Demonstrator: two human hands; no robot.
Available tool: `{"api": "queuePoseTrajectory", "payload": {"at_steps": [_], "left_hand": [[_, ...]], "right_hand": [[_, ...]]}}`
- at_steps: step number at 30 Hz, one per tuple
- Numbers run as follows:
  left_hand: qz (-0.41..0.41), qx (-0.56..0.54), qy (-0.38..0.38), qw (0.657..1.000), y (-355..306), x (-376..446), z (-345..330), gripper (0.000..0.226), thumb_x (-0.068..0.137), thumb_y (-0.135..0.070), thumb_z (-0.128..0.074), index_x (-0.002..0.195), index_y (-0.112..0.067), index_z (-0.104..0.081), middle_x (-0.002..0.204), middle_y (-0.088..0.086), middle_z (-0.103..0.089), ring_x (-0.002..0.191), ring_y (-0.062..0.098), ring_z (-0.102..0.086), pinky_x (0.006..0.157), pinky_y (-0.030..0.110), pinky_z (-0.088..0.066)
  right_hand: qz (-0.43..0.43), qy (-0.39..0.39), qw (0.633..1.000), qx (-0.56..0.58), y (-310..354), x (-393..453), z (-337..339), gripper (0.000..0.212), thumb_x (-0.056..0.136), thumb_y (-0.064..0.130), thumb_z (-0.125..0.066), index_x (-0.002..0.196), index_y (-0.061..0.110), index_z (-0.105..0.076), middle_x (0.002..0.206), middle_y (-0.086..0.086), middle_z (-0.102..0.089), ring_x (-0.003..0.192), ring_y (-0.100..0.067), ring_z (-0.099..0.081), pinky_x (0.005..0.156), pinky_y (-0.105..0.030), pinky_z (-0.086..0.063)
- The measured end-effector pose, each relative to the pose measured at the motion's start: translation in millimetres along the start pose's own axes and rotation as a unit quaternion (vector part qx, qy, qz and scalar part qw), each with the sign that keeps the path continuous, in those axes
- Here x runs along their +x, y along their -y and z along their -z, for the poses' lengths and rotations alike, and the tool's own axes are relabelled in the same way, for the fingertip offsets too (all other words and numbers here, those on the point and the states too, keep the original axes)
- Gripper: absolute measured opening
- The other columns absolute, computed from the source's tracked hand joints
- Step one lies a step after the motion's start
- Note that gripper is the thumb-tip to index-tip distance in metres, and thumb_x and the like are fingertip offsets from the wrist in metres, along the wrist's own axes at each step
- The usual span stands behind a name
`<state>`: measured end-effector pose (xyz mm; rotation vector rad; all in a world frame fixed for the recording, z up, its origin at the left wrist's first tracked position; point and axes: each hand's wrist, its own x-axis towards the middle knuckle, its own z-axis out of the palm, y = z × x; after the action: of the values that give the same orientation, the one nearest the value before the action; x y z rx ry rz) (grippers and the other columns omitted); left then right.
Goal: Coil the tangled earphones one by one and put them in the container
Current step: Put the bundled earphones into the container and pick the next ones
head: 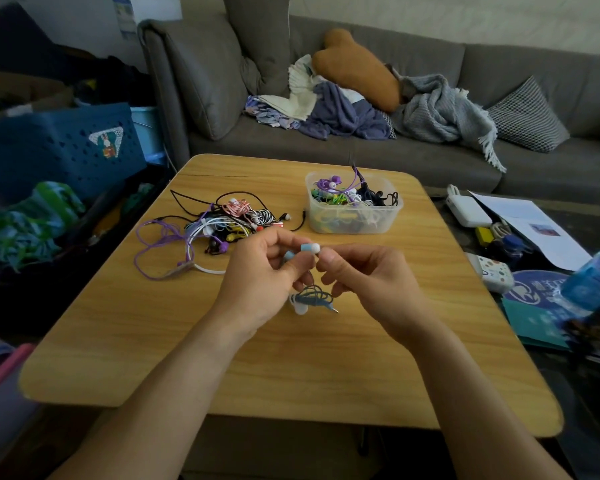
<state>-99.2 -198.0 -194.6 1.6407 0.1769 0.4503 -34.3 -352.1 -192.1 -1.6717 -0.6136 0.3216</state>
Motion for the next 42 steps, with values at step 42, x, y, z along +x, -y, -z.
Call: {"api": "queuePoseTrajectory", "payload": {"at_steps": [42], "left_hand": [[0.258,-0.263,0.047,0.928,-15.0,4.8,-1.5,0.009,0.079,-0.006,-0.053,0.084,-0.009,-0.059,0.075,0.011,-0.057,0.071,0.023,-0.053,0.065,0.033,-0.040]], "right_hand": [[0.041,-0.069,0.974,-0.211,-15.7,22.3,-25.9,0.012,0.092,0.016,-0.065,0.103,0.020,-0.064,0.088,0.006,-0.071,0.069,-0.004,-0.067,0.061,-0.020,-0.054]]}}
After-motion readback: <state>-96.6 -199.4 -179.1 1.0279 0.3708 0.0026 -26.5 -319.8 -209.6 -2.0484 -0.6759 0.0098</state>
